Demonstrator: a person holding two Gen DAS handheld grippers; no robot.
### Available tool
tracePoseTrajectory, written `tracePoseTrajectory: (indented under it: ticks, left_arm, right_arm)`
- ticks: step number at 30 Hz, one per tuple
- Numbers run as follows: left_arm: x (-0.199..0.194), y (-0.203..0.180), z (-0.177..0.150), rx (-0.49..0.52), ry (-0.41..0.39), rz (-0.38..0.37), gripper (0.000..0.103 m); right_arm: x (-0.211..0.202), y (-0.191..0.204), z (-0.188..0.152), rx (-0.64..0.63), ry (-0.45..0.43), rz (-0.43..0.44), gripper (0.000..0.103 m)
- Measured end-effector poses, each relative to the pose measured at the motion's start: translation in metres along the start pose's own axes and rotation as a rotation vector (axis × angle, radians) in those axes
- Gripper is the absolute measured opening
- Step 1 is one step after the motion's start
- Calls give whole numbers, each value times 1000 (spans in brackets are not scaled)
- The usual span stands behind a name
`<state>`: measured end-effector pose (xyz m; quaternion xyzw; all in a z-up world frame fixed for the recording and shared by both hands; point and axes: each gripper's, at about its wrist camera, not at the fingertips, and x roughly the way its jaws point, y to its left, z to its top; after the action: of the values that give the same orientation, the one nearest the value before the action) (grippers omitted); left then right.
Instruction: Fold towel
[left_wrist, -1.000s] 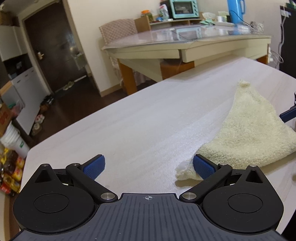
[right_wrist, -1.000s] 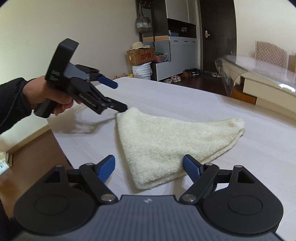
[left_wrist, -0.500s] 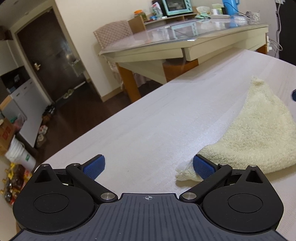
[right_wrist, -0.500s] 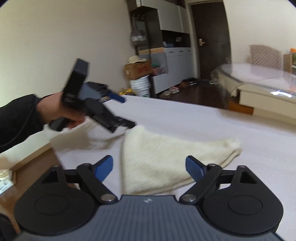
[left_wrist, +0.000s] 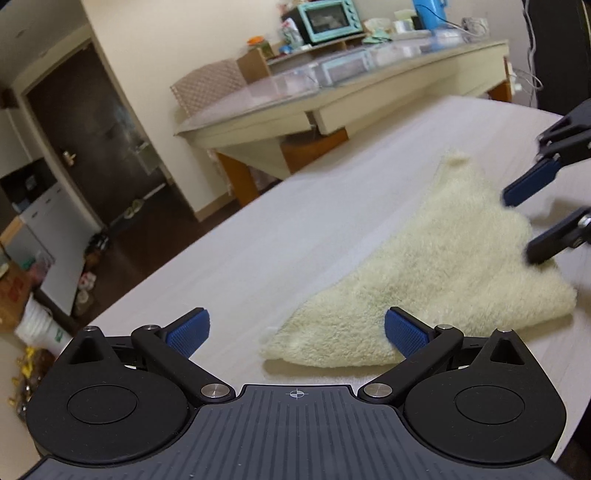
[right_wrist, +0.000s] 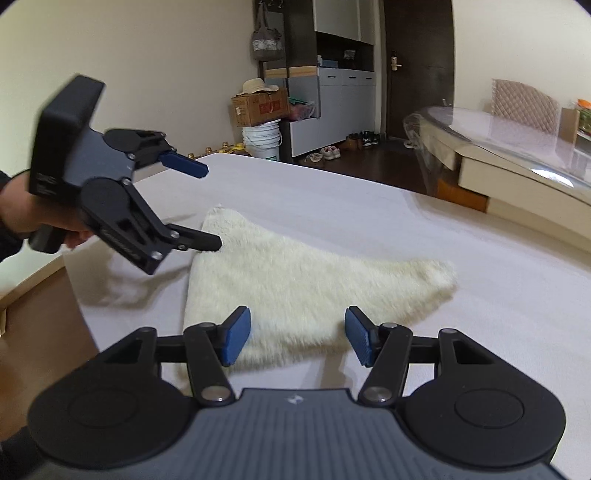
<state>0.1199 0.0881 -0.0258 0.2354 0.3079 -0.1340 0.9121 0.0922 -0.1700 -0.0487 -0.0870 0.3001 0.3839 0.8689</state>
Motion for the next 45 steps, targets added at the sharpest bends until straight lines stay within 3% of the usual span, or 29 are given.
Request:
tracePoseTrajectory:
  ticks: [6, 11, 15, 18, 22, 26, 33, 35, 39, 42, 43, 45]
  left_arm:
    - [1, 5, -2, -20, 9, -5, 103]
    - [-13, -5, 7, -37, -13, -5, 103]
    - [-23, -19, 12, -48, -36, -43, 103]
    - [-26, -36, 14, -21, -46, -53, 103]
    - [-21, -51, 13, -10, -38, -72, 103]
    - [-17, -56, 10, -12, -26, -71, 103]
    - [-16, -54, 6, -43, -22, -75, 103]
    - [-17, -56, 6, -39, -24, -63, 103]
    - [-18, -57, 4, -60, -25, -54, 103]
    - [-19, -57, 3, -74, -24, -53, 103]
    - [-19, -57, 2, -72, -25, -52, 103]
    - [-20, -57, 2, -72, -26, -53, 103]
  right_arm:
    - [-14, -3, 8, -39, -67, -18, 66]
    - [9, -18, 22, -108, -74, 6, 67]
    - [30, -33, 24, -130, 19, 47, 69]
    - [25, -41, 29, -123, -6, 65, 69]
    - [26, -56, 44, -125, -39, 60, 78]
    - [43, -74, 45, -81, 35, 84, 77]
    - [23, -103, 46, 92, -59, 75, 77]
    - [24, -113, 49, 135, -60, 38, 74]
    - [38, -131, 51, 230, -29, 88, 46]
    - [46, -135, 48, 264, -6, 103, 41]
    - [47, -135, 46, 271, -3, 104, 31]
    - [43, -135, 43, 278, -27, 104, 21]
